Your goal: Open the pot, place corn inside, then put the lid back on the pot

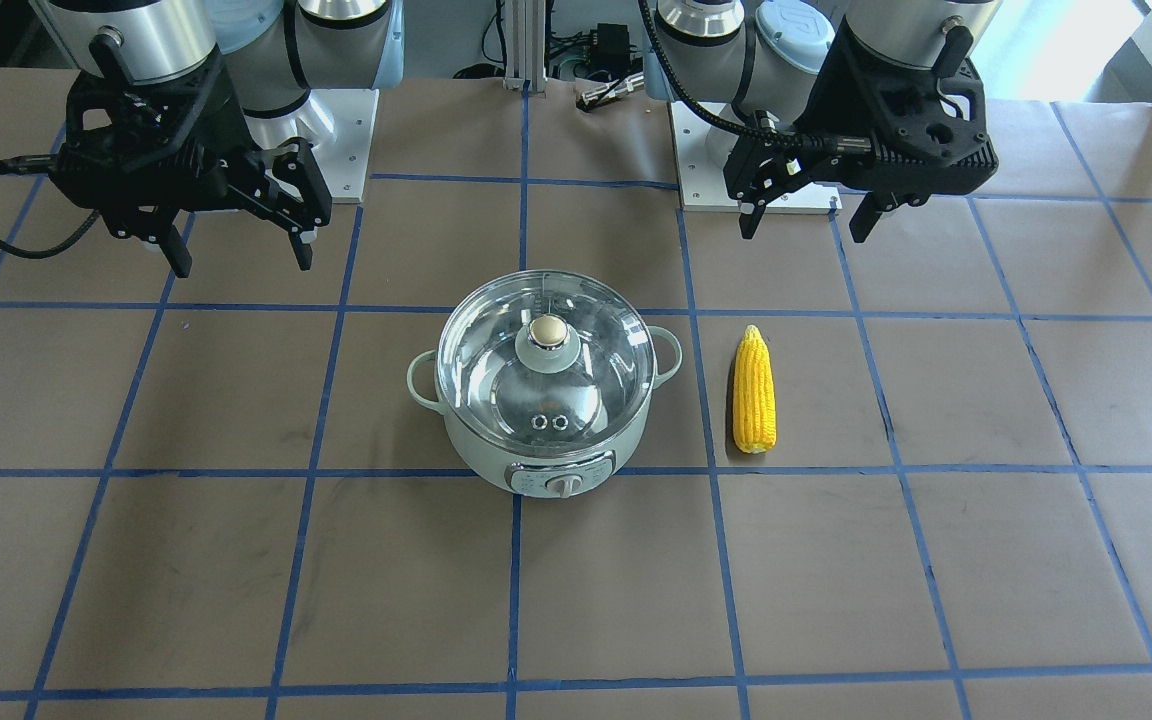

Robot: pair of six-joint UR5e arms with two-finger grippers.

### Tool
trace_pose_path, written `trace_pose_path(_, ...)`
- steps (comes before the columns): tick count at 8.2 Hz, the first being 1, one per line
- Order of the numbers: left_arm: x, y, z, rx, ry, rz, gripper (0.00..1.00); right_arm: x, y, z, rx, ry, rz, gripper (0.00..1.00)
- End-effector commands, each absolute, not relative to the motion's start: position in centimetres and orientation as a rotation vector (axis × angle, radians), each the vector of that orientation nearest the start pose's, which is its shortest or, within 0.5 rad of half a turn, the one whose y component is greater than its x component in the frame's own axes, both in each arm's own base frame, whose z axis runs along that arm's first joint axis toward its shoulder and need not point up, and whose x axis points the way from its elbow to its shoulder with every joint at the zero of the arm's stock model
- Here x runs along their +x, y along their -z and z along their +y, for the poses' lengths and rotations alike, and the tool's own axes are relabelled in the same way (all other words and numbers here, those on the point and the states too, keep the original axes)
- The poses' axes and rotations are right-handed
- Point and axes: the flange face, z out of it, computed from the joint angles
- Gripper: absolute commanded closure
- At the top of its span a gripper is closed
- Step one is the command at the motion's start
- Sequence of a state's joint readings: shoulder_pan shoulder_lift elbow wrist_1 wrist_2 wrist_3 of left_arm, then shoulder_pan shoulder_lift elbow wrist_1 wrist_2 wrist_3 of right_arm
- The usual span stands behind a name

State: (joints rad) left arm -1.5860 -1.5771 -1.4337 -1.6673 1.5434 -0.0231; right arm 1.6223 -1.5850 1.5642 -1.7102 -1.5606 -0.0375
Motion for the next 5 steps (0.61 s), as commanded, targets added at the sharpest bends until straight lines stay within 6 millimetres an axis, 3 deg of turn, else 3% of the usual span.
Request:
trace_pose_path(1,-13.7,-51.2,-50.4,0.271,-0.035,3.173,0.00,17.1,-51.5,-50.5,-0.133,0.267,3.104,0.00)
trace_pose_path(2,-12.6,-48.6,-51.5,0.262,-0.078,3.175,0.00,20.5,-51.0,-50.9,-0.078,0.249,3.101,0.00)
trace_pose_path(3,-10.3,-45.6,-52.5,0.324,-0.092,3.169,0.00,26.1,-49.7,-50.2,-0.082,0.230,3.092,0.00)
trace_pose_path(4,-7.9,-43.2,-52.8,0.366,-0.095,3.169,0.00,30.7,-48.4,-49.8,-0.047,0.282,3.077,0.00)
trace_pose_path(5,-6.4,-40.9,-52.3,0.340,-0.155,3.181,0.00,33.9,-46.6,-49.2,-0.042,0.264,3.071,0.00)
